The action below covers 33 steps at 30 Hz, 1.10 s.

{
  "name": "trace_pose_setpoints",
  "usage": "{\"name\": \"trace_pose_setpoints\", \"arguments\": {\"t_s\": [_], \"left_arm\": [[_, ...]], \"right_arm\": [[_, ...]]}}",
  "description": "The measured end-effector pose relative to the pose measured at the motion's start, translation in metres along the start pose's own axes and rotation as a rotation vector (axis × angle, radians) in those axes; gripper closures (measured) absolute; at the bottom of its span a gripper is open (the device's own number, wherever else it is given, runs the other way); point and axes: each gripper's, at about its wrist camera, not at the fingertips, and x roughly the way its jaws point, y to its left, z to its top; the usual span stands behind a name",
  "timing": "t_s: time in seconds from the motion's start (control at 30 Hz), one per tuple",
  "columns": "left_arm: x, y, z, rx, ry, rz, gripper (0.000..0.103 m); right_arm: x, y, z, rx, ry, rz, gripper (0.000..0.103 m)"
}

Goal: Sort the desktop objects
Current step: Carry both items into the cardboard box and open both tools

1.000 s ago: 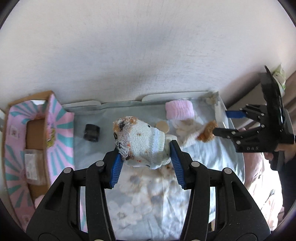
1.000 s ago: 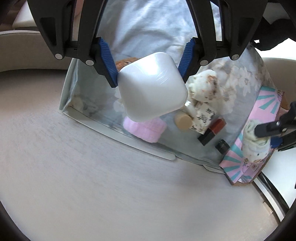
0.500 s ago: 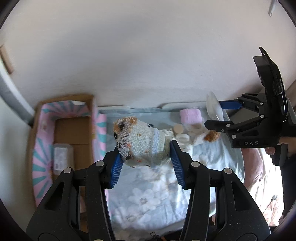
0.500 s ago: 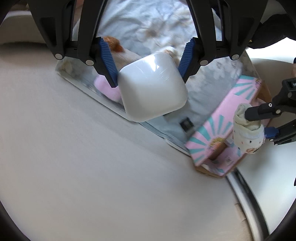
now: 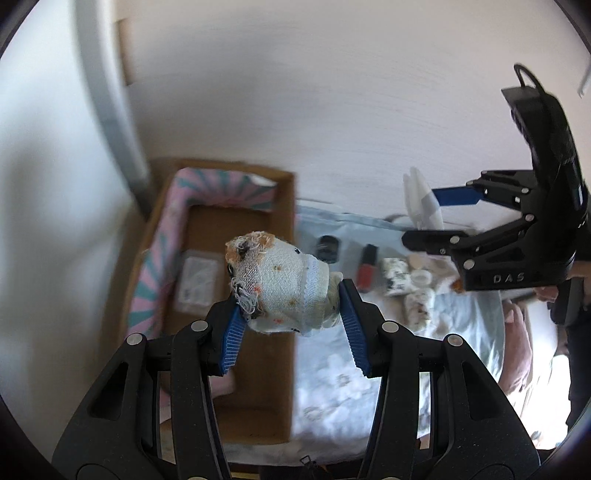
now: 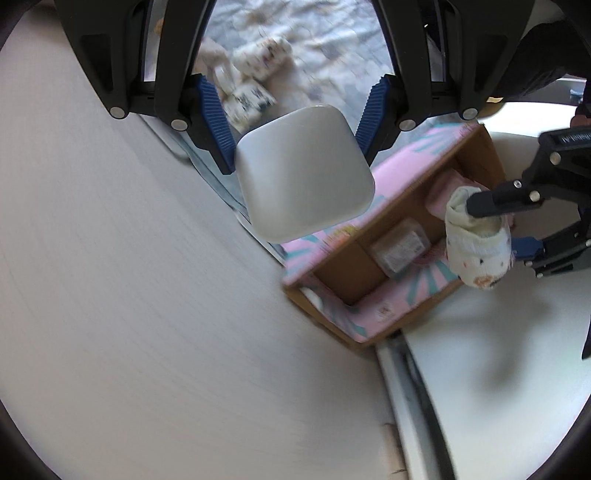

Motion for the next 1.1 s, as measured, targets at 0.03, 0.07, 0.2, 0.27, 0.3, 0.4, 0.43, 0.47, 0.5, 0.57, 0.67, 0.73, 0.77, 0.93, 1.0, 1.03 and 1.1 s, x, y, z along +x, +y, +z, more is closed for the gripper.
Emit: {"name": "trace_pose_setpoints", "arguments": {"t_s": [0.03, 0.07, 0.2, 0.27, 0.3, 0.4, 0.43, 0.47, 0.5, 0.57, 0.67, 0.73, 0.77, 0.93, 1.0, 1.03, 1.1], "left_arm": [[0.002, 0.006, -0.003, -0.013, 0.002, 0.008, 0.058], [0.002, 0.014, -0.006, -0.029, 0.005, 0.019, 0.058], [0.005, 0.039, -0.018, -0.088, 0.014, 0.044, 0.058], [0.006, 0.048, -0.022, -0.115, 0.021, 0.053, 0.058], [0.007, 0.051, -0.024, -0.125, 0.024, 0.056, 0.058], [0.011, 0.06, -0.033, -0.153, 0.034, 0.06, 0.058], [0.013, 0.062, -0.035, -0.159, 0.038, 0.057, 0.058], [0.016, 0.064, -0.038, -0.166, 0.044, 0.054, 0.058], [0.019, 0.065, -0.042, -0.174, 0.051, 0.053, 0.058], [0.024, 0.068, -0.047, -0.188, 0.064, 0.051, 0.058], [0.031, 0.073, -0.052, -0.188, 0.081, 0.045, 0.058], [0.036, 0.077, -0.054, -0.203, 0.086, 0.045, 0.058], [0.038, 0.078, -0.055, -0.207, 0.09, 0.052, 0.058], [0.049, 0.079, -0.059, -0.207, 0.113, 0.067, 0.058], [0.053, 0.079, -0.06, -0.206, 0.12, 0.072, 0.058], [0.055, 0.079, -0.06, -0.204, 0.124, 0.074, 0.058], [0.058, 0.078, -0.061, -0.204, 0.13, 0.077, 0.058]], "right_arm": [[0.002, 0.007, 0.008, -0.016, -0.004, 0.009, 0.044], [0.004, 0.013, 0.014, -0.027, -0.009, 0.014, 0.044], [0.015, 0.045, 0.045, -0.097, -0.013, 0.04, 0.044], [0.023, 0.06, 0.057, -0.132, -0.003, 0.052, 0.044], [0.028, 0.067, 0.062, -0.146, 0.005, 0.059, 0.044], [0.048, 0.084, 0.073, -0.173, 0.037, 0.065, 0.044], [0.053, 0.088, 0.075, -0.177, 0.048, 0.069, 0.044], [0.062, 0.091, 0.076, -0.177, 0.066, 0.079, 0.044], [0.068, 0.094, 0.076, -0.176, 0.078, 0.083, 0.044], [0.078, 0.099, 0.076, -0.179, 0.107, 0.087, 0.044], [0.093, 0.106, 0.073, -0.183, 0.143, 0.085, 0.044], [0.101, 0.108, 0.072, -0.179, 0.159, 0.085, 0.044], [0.104, 0.108, 0.072, -0.175, 0.166, 0.09, 0.044], [0.114, 0.108, 0.071, -0.162, 0.188, 0.107, 0.044], [0.115, 0.109, 0.071, -0.163, 0.191, 0.11, 0.044], [0.115, 0.109, 0.071, -0.164, 0.191, 0.111, 0.044], [0.114, 0.109, 0.07, -0.166, 0.192, 0.113, 0.044]]}}
